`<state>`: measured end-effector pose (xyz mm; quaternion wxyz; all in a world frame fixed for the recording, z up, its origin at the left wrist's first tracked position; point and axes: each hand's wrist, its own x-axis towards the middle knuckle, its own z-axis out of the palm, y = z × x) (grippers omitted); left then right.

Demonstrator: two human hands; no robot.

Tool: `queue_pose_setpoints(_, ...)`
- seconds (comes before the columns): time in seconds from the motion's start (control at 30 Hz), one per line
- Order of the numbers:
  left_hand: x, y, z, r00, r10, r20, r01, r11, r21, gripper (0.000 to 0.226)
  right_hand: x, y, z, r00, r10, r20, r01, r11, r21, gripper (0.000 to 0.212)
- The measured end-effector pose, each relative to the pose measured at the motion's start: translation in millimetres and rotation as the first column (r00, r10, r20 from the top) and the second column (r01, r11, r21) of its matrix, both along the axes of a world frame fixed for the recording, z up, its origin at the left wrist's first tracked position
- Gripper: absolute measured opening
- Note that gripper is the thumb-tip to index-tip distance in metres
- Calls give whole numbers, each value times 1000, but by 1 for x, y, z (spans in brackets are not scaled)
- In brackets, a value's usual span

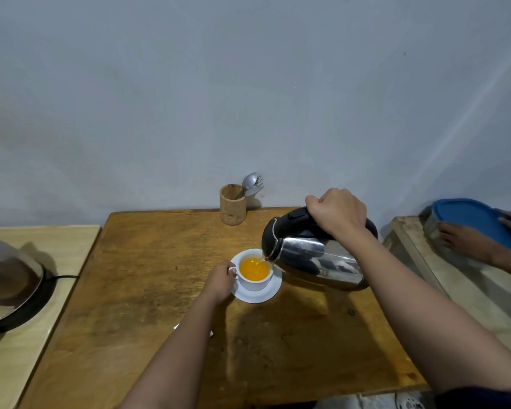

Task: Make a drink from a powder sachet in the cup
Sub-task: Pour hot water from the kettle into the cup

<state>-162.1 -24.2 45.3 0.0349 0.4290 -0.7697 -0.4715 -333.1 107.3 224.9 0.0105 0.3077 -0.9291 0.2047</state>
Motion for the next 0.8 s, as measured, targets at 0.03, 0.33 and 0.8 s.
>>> queue_pose_setpoints(0.03, 0, 0, 0, 1000, -2, 1, 2, 1000, -2, 27, 0, 0, 0, 1000, 2, 2, -2, 1000, 1, 41)
queue_pose_setpoints(0.33, -1, 1, 2, 1000, -3, 20, 4, 1000, -2, 28, 1, 6, -2, 1000, 12, 7, -12, 1000, -4, 42)
queue_pose_setpoints(0.8, -5, 5, 2, 999, 33, 30, -32, 998, -47, 27, 2, 19, -7, 999, -9, 46, 10, 1000, -11, 43)
